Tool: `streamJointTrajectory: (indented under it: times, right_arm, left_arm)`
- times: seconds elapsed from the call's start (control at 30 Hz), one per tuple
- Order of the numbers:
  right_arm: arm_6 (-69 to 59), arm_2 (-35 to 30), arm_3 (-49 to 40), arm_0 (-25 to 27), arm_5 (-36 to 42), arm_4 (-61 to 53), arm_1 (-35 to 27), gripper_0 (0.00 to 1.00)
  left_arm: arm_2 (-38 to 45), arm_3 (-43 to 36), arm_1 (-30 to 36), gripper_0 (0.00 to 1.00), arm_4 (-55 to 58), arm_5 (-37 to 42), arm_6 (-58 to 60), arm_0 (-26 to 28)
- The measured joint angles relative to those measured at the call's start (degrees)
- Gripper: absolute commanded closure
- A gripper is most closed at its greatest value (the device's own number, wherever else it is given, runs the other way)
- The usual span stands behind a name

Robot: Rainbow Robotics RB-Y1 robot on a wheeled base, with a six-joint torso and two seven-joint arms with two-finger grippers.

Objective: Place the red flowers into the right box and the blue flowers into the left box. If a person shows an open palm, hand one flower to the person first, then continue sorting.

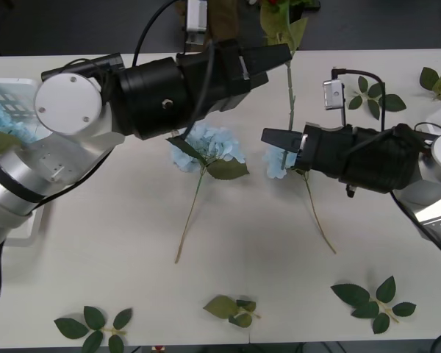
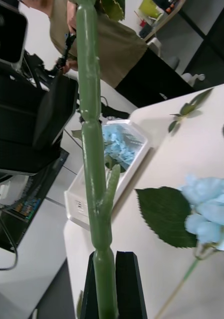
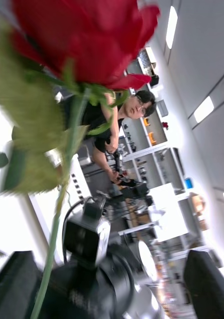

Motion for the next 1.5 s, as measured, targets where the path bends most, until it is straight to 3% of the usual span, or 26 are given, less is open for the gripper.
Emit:
streamJointTrajectory:
  times: [0.27,0.5,0.73,0.9,1.07,1.17,1.33,1.5]
  right_arm:
    - [-13.35,-5.91,-0.04,-0.31,5.93,3.08,-11.79,1.0]
    - [-20.8,-14.38,0.07,-0.26,16.41,7.64,-20.62,1.0]
    - [-22.59,-16.16,3.63,2.38,21.35,8.35,-36.2,1.0]
    - [-17.38,-16.53,7.55,7.62,20.61,14.83,-43.91,1.0]
    - [-9.82,-17.11,11.95,13.08,12.44,25.13,-44.19,1.0]
    - [-9.58,-17.11,13.65,15.84,7.89,29.33,-43.91,1.0]
    - [-9.58,-17.2,16.55,18.81,1.82,33.89,-41.21,1.0]
    - [-9.58,-17.28,18.87,18.94,-3.49,41.24,-35.55,1.0]
  left_arm:
    - [-9.15,0.97,21.64,0.0,4.33,3.47,0.01,0.01]
    - [-8.72,9.27,27.01,0.0,1.47,19.58,0.03,0.07]
    - [-1.31,16.84,26.96,0.0,-12.53,42.14,3.2,-0.1]
    - [6.95,16.74,25.31,0.0,-24.03,59.96,23.57,-1.16]
    - [10.5,10.31,20.86,0.0,-35.56,65.79,45.63,-2.05]
    - [10.48,6.02,17.35,0.0,-41.7,68.12,47.12,-3.14]
    - [9.84,5.41,8.93,0.0,-49.18,70.35,48.83,-5.93]
    - [4.65,5.59,2.5,0.0,-57.32,69.63,60.16,-8.66]
